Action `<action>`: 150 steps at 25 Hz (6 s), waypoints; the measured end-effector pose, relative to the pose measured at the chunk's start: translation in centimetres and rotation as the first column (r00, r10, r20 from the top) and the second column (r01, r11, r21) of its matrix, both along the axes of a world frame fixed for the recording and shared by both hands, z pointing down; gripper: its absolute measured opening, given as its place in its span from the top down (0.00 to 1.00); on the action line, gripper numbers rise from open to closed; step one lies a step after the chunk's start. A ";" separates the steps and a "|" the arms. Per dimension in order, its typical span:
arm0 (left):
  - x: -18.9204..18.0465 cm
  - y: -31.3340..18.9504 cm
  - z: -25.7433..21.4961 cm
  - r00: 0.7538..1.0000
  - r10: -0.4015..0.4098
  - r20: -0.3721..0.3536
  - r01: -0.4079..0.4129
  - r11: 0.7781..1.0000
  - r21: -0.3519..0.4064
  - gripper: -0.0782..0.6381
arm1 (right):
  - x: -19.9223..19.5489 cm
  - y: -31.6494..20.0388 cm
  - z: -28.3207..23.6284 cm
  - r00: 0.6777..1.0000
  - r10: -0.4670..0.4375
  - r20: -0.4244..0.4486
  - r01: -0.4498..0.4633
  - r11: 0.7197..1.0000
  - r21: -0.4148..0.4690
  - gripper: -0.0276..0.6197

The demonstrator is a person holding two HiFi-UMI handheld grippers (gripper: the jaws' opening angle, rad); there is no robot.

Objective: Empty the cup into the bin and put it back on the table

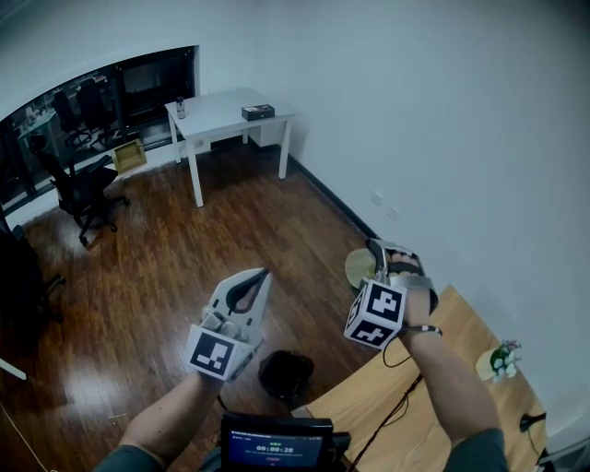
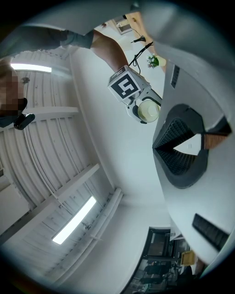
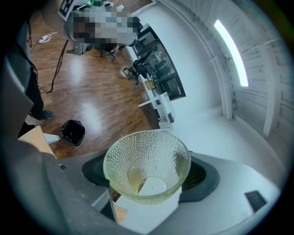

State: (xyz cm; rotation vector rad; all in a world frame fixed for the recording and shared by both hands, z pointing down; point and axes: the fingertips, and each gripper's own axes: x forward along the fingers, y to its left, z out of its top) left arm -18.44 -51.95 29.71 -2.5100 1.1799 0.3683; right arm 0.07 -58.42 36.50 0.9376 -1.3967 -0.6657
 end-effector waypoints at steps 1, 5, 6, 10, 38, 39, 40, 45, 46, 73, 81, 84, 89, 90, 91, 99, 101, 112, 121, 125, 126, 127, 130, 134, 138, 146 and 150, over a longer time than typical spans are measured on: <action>-0.1 0.0 -0.1 1.000 0.000 0.001 0.000 1.000 -0.002 0.90 | 0.0 -0.1 -0.1 1.000 0.000 -0.007 0.000 1.000 -0.001 0.32; -0.1 -0.1 -0.1 1.000 -0.008 -0.001 0.008 1.000 -0.001 0.90 | -0.8 0.0 -0.8 1.000 -0.029 -0.010 0.029 1.000 0.011 0.32; -0.1 0.0 -0.1 1.000 -0.009 0.000 0.009 1.000 -0.001 0.90 | -1.2 0.1 -1.0 0.999 -0.038 -0.005 0.038 0.999 0.014 0.32; -0.2 -0.2 -0.3 1.000 -0.005 -0.005 0.005 1.000 -0.009 0.90 | -1.4 -0.2 -1.3 0.999 -0.036 -0.016 0.036 0.999 0.016 0.32; 0.0 -0.1 0.2 1.000 0.002 -0.014 -0.002 1.000 -0.011 0.90 | -1.8 -1.2 -1.3 0.984 -0.086 -0.159 0.092 0.995 0.036 0.32; 0.0 0.0 0.2 1.000 0.005 -0.018 -0.005 1.000 -0.019 0.90 | -1.9 -1.2 -1.3 0.983 -0.087 -0.163 0.094 0.995 0.035 0.32; 0.0 0.0 0.2 1.000 0.005 -0.019 -0.005 1.000 -0.023 0.90 | -1.9 -1.2 -1.3 0.982 -0.089 -0.165 0.096 0.995 0.035 0.32; 0.2 0.1 0.3 1.000 -0.003 -0.006 0.003 1.000 0.001 0.90 | -1.7 -1.2 -1.2 0.978 -0.091 -0.187 0.100 0.994 0.037 0.32; 0.3 0.1 0.3 1.000 -0.001 -0.009 0.001 1.000 -0.002 0.90 | -1.7 -1.2 -1.2 0.977 -0.091 -0.191 0.100 0.994 0.037 0.32; -0.6 0.7 0.2 0.999 0.000 -0.042 -0.002 0.999 -0.045 0.90 | -3.0 -0.6 -2.0 0.967 -0.115 -0.227 0.125 0.992 0.031 0.32; -1.4 1.1 0.6 0.999 -0.009 -0.044 0.007 0.999 -0.048 0.90 | -3.6 -0.8 -2.2 0.964 -0.118 -0.239 0.129 0.991 0.033 0.32; -1.7 1.0 0.8 0.999 -0.008 -0.042 0.006 0.998 -0.057 0.90 | -3.9 -1.0 -2.3 0.963 -0.119 -0.241 0.130 0.991 0.031 0.32; -1.9 0.7 0.6 0.999 -0.009 -0.041 0.006 0.998 -0.062 0.90 | -4.4 -1.3 -2.5 0.960 -0.126 -0.251 0.138 0.990 0.032 0.33; -2.0 0.6 0.6 0.999 -0.009 -0.041 0.006 0.998 -0.063 0.90 | -4.6 -1.4 -2.6 0.959 -0.127 -0.253 0.140 0.990 0.034 0.33; -2.1 0.5 0.6 0.999 -0.007 -0.042 0.004 0.998 -0.063 0.90 | -4.8 -1.5 -2.7 0.958 -0.128 -0.257 0.142 0.989 0.035 0.32; -2.1 -0.1 0.8 0.999 -0.006 -0.049 0.003 0.998 -0.066 0.90 | -5.2 -1.8 -3.5 0.947 -0.146 -0.285 0.167 0.985 0.049 0.32; -2.2 -0.4 0.4 0.999 -0.007 -0.049 0.005 0.999 -0.045 0.90 | -5.4 -2.0 -3.8 0.945 -0.149 -0.291 0.172 0.984 0.054 0.33; -1.8 -0.5 0.4 0.998 -0.009 -0.070 0.005 0.998 -0.057 0.90 | -5.8 -1.6 -4.8 0.930 -0.183 -0.318 0.217 0.973 0.074 0.32; -2.0 -0.8 0.2 0.996 -0.015 -0.083 0.010 0.998 -0.055 0.90 | -6.5 -1.8 -5.6 0.908 -0.218 -0.357 0.267 0.959 0.091 0.32; -1.9 -0.9 0.5 0.997 -0.019 -0.080 0.015 0.998 -0.054 0.90 | -6.8 -1.9 -5.7 0.896 -0.231 -0.379 0.288 0.952 0.100 0.33; -2.0 -0.9 0.6 0.997 -0.022 -0.077 0.018 0.999 -0.050 0.90 | -6.9 -1.8 -5.8 0.891 -0.234 -0.388 0.294 0.950 0.103 0.33; -2.0 -0.9 0.6 0.997 -0.024 -0.077 0.020 0.999 -0.047 0.90 | -6.9 -1.8 -5.8 0.884 -0.236 -0.404 0.301 0.948 0.104 0.33; -1.9 -0.8 0.6 0.996 -0.010 -0.087 0.006 0.999 -0.052 0.90 | -6.4 -1.9 -5.8 0.844 -0.237 -0.482 0.316 0.944 0.090 0.33; -2.0 -0.4 0.3 0.997 -0.003 -0.080 -0.001 0.999 -0.049 0.90 | -6.6 -1.7 -6.0 0.827 -0.238 -0.509 0.324 0.942 0.086 0.33; -2.0 -0.4 0.0 0.997 -0.002 -0.081 -0.001 0.999 -0.041 0.90 | -6.7 -1.6 -6.1 0.807 -0.245 -0.538 0.345 0.934 0.091 0.33; -2.5 0.3 0.1 0.996 -0.003 -0.085 0.000 0.999 -0.042 0.90 | -7.4 -1.0 -6.7 0.773 -0.247 -0.584 0.370 0.924 0.099 0.33; -2.6 0.2 -0.3 0.996 -0.003 -0.086 0.000 0.999 -0.037 0.90 | -7.9 -0.9 -6.9 0.766 -0.261 -0.587 0.387 0.917 0.096 0.33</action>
